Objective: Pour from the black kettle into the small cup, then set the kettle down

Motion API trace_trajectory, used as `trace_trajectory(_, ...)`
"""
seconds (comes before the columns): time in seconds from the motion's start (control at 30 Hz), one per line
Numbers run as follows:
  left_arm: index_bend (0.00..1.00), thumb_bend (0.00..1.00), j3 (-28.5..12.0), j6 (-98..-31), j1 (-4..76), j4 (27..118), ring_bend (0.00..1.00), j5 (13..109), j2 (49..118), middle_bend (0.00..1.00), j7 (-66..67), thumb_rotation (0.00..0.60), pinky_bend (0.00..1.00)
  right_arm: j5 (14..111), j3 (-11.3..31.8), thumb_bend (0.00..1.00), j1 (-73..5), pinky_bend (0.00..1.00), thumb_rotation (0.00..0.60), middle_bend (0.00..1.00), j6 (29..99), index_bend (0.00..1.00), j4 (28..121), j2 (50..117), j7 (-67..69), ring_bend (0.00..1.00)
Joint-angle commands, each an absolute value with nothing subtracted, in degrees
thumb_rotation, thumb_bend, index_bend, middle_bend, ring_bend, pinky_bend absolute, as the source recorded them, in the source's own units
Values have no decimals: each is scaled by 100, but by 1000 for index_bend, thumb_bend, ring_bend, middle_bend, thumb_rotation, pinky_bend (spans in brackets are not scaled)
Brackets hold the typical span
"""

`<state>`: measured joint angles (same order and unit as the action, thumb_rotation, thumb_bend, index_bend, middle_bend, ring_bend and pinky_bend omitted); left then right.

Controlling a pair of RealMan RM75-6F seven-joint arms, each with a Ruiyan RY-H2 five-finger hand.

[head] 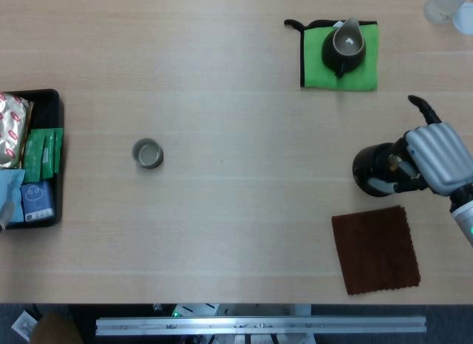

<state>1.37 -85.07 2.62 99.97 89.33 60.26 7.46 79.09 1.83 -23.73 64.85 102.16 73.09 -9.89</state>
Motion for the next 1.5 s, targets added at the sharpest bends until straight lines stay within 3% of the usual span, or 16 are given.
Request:
trace_trajectory(0.03,273,271,138,-8510,262,10011,238,8938,6017,274,751,600,171,7994,190,351,-2326,1,440,1000,6559,1000,10215,7287,-963,966)
trace_trajectory(0.33,274,271,151,-8494,269,10034,238,8954,6015,290,768,600,171,8009,184,359,-2316,2,437,1000,6540,1000,10261,7201,-1025,967)
trace_trajectory(0.53,274,271,150,-8505,269,10028,239,8966,6014,290,756,600,171,8026,226,454,-2285,19,443,1000,6650,1000,10265,7189,-1152,967)
trace_trajectory(1.03,274,272,139,-8419,338,9882,238,8988,6045,289,691,600,171,8083,280,470,-2218,21,460,1000,6807,1000,10369,7028,-1243,965)
trace_trajectory(1.5,265,271,-2,-6589,1631,10104,235,9112,6222,271,662,600,171,7915,403,470,-2195,21,478,1000,6857,1000,10463,6784,-1392,965)
